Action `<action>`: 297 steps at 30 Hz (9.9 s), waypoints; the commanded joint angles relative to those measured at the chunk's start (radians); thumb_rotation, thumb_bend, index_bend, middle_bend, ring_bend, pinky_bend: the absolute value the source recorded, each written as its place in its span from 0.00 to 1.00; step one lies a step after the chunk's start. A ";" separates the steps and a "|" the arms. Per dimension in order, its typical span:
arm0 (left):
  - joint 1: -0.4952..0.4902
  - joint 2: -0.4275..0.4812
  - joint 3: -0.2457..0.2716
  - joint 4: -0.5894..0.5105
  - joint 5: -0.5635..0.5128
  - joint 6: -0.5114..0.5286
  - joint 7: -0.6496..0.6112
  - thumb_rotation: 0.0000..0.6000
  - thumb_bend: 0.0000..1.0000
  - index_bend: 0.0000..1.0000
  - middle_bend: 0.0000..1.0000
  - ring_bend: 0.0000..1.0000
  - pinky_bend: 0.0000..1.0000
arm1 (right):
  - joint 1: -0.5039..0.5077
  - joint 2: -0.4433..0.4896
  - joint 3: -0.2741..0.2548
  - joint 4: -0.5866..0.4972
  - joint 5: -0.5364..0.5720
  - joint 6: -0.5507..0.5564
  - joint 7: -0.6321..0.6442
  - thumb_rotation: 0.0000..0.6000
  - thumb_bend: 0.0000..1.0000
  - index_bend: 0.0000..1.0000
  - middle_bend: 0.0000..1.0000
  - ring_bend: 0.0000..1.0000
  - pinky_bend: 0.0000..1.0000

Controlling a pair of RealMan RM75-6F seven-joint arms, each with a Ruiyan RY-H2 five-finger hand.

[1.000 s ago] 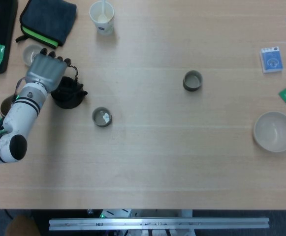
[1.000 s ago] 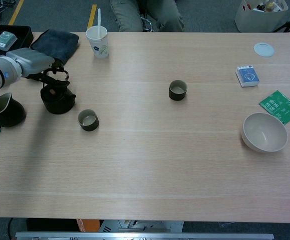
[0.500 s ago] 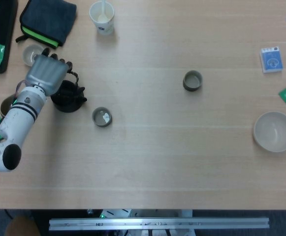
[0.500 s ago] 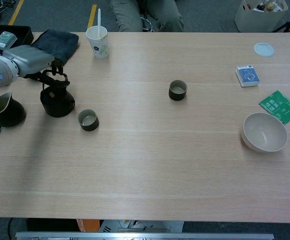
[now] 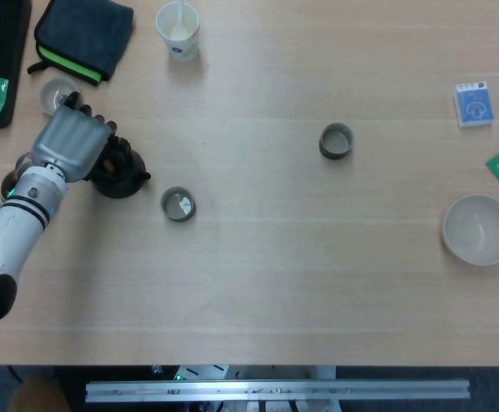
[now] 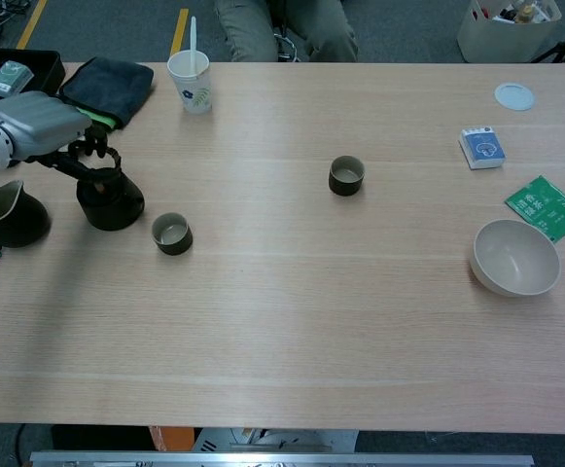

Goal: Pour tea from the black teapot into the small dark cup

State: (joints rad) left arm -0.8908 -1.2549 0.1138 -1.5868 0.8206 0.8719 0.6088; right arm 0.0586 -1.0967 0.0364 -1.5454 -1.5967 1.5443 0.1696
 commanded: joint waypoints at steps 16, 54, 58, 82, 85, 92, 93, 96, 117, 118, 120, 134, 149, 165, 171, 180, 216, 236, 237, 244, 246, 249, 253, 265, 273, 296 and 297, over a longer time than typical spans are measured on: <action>0.029 0.007 -0.003 -0.041 0.017 0.001 0.020 0.19 0.20 0.38 0.43 0.31 0.11 | -0.009 0.005 -0.004 -0.002 -0.002 0.011 0.002 1.00 0.21 0.26 0.30 0.21 0.31; 0.021 -0.006 -0.013 -0.079 0.006 -0.025 0.008 0.19 0.20 0.51 0.61 0.46 0.11 | -0.010 0.007 0.004 0.009 0.011 0.010 0.020 1.00 0.21 0.26 0.30 0.21 0.31; 0.044 0.000 -0.015 -0.076 0.041 0.007 -0.014 0.19 0.20 0.47 0.57 0.44 0.11 | -0.010 0.008 0.004 0.006 0.009 0.010 0.018 1.00 0.21 0.26 0.30 0.21 0.31; 0.141 -0.011 -0.015 -0.059 0.129 0.021 -0.116 0.19 0.20 0.45 0.54 0.43 0.11 | -0.012 0.012 0.001 -0.008 0.006 0.011 0.005 1.00 0.21 0.26 0.30 0.21 0.31; 0.146 -0.010 -0.014 -0.066 0.132 0.021 -0.111 0.19 0.20 0.45 0.54 0.43 0.11 | -0.012 0.012 0.001 -0.009 0.006 0.012 0.004 1.00 0.21 0.26 0.30 0.21 0.31; 0.158 -0.020 -0.014 -0.062 0.136 0.020 -0.107 0.19 0.20 0.45 0.54 0.43 0.11 | -0.012 0.011 0.001 -0.008 0.006 0.011 0.006 1.00 0.21 0.26 0.30 0.21 0.31; 0.161 -0.021 -0.014 -0.062 0.137 0.021 -0.106 0.18 0.20 0.45 0.54 0.43 0.11 | -0.013 0.011 0.001 -0.007 0.006 0.012 0.006 1.00 0.21 0.26 0.30 0.21 0.31; 0.166 -0.024 -0.011 -0.064 0.140 0.021 -0.101 0.18 0.20 0.45 0.54 0.43 0.11 | -0.013 0.010 0.001 -0.005 0.007 0.011 0.008 1.00 0.21 0.26 0.30 0.21 0.31; 0.165 -0.016 -0.004 -0.088 0.105 -0.025 -0.072 0.19 0.20 0.54 0.66 0.51 0.11 | -0.013 0.009 0.005 -0.001 0.015 0.009 0.015 1.00 0.21 0.26 0.30 0.21 0.31; 0.163 -0.015 -0.004 -0.088 0.104 -0.027 -0.071 0.18 0.20 0.57 0.69 0.53 0.11 | -0.013 0.010 0.006 -0.001 0.016 0.010 0.015 1.00 0.21 0.26 0.30 0.21 0.31; 0.162 -0.016 -0.005 -0.089 0.104 -0.028 -0.069 0.18 0.20 0.59 0.72 0.56 0.11 | -0.013 0.010 0.007 0.000 0.017 0.011 0.015 1.00 0.21 0.26 0.30 0.21 0.31; 0.149 -0.030 -0.020 -0.071 0.108 -0.014 -0.047 0.12 0.20 0.73 0.89 0.73 0.11 | -0.015 0.007 0.012 0.013 0.025 0.013 0.031 1.00 0.21 0.26 0.30 0.21 0.31; 0.135 -0.039 -0.099 -0.029 0.084 -0.010 -0.123 0.00 0.16 0.81 0.95 0.79 0.11 | -0.007 -0.001 0.018 0.025 0.033 0.000 0.038 1.00 0.21 0.26 0.30 0.21 0.31; 0.128 -0.028 -0.152 -0.022 0.033 0.016 -0.155 0.16 0.16 0.89 1.00 0.86 0.11 | -0.003 -0.007 0.021 0.034 0.039 -0.006 0.045 1.00 0.21 0.26 0.30 0.21 0.31; 0.146 -0.040 -0.180 -0.019 0.036 0.067 -0.187 0.14 0.16 0.92 1.00 0.89 0.11 | -0.005 -0.007 0.021 0.033 0.039 -0.003 0.045 1.00 0.21 0.26 0.30 0.21 0.31; 0.161 -0.045 -0.195 -0.022 0.058 0.098 -0.201 0.46 0.23 0.92 1.00 0.89 0.11 | -0.007 -0.006 0.021 0.033 0.037 0.002 0.047 1.00 0.21 0.26 0.30 0.21 0.31; 0.239 -0.034 -0.208 -0.150 0.166 0.271 -0.125 0.82 0.34 0.91 1.00 0.90 0.11 | -0.018 -0.010 0.012 0.051 0.014 0.027 0.081 1.00 0.21 0.26 0.30 0.21 0.31; 0.261 -0.143 -0.165 -0.155 0.225 0.321 0.017 0.85 0.34 0.91 1.00 0.90 0.11 | -0.023 -0.012 0.006 0.075 0.015 0.027 0.103 1.00 0.21 0.26 0.30 0.21 0.31; 0.261 -0.148 -0.164 -0.152 0.227 0.320 0.019 0.85 0.34 0.91 1.00 0.90 0.11 | -0.023 -0.012 0.007 0.075 0.015 0.026 0.103 1.00 0.21 0.26 0.30 0.21 0.31; 0.258 -0.178 -0.161 -0.132 0.242 0.316 0.048 0.85 0.34 0.91 1.00 0.90 0.11 | -0.023 -0.012 0.006 0.076 0.019 0.022 0.103 1.00 0.21 0.26 0.30 0.21 0.31; 0.258 -0.187 -0.164 -0.127 0.245 0.320 0.058 0.85 0.34 0.91 1.00 0.90 0.11 | -0.023 -0.012 0.007 0.078 0.021 0.022 0.104 1.00 0.21 0.26 0.30 0.21 0.31; 0.260 -0.199 -0.165 -0.121 0.251 0.325 0.065 0.85 0.34 0.91 1.00 0.90 0.11 | -0.024 -0.011 0.008 0.080 0.024 0.022 0.106 1.00 0.21 0.26 0.30 0.21 0.31; 0.262 -0.212 -0.163 -0.116 0.261 0.333 0.082 0.87 0.34 0.91 1.00 0.90 0.11 | -0.025 -0.011 0.009 0.085 0.026 0.022 0.112 1.00 0.21 0.26 0.30 0.21 0.31; 0.277 -0.261 -0.155 -0.098 0.325 0.364 0.105 0.90 0.34 0.91 1.00 0.90 0.11 | -0.026 -0.014 0.010 0.099 0.031 0.020 0.123 1.00 0.21 0.26 0.30 0.21 0.31; 0.284 -0.285 -0.161 -0.087 0.330 0.360 0.107 0.99 0.34 0.91 1.00 0.90 0.11 | -0.027 -0.015 0.010 0.105 0.032 0.018 0.128 1.00 0.21 0.26 0.30 0.21 0.31; 0.297 -0.300 -0.165 -0.067 0.355 0.347 0.128 0.99 0.34 0.91 1.00 0.90 0.11 | -0.029 -0.019 0.011 0.118 0.036 0.018 0.142 1.00 0.21 0.26 0.30 0.21 0.31; 0.297 -0.299 -0.164 -0.066 0.356 0.347 0.129 0.99 0.34 0.91 1.00 0.90 0.11 | -0.030 -0.019 0.011 0.118 0.036 0.018 0.142 1.00 0.21 0.26 0.30 0.21 0.31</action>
State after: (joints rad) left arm -0.5942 -1.5542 -0.0507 -1.6532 1.1763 1.2191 0.7379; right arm 0.0288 -1.1160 0.0476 -1.4273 -1.5607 1.5628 0.3113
